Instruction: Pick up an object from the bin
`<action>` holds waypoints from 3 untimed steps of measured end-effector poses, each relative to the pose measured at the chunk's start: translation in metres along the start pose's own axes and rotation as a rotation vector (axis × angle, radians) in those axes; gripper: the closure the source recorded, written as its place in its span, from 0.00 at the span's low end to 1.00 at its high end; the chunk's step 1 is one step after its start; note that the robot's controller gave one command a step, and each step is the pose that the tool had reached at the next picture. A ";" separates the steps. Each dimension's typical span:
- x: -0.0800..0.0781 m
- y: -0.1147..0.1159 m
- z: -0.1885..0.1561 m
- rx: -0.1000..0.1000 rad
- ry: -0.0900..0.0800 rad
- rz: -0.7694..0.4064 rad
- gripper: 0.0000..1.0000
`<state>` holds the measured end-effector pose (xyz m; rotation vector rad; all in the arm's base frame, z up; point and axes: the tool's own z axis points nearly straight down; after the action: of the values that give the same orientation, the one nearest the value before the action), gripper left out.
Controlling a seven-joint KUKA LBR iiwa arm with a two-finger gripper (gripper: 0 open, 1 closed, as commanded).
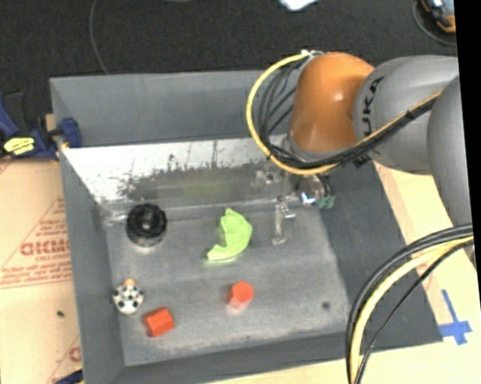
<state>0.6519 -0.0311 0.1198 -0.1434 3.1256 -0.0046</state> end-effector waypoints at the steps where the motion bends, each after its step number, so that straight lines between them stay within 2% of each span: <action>1: 0.013 0.027 0.045 0.000 0.001 -0.137 0.00; 2: 0.002 0.057 0.047 0.000 -0.007 0.008 1.00; 3: 0.003 0.056 0.047 0.001 -0.006 0.007 1.00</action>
Offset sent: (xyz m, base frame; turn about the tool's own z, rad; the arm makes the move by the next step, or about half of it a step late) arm -0.0086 0.0568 -0.0480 0.0102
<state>0.6449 0.0246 0.0730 -0.1318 3.1196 -0.0058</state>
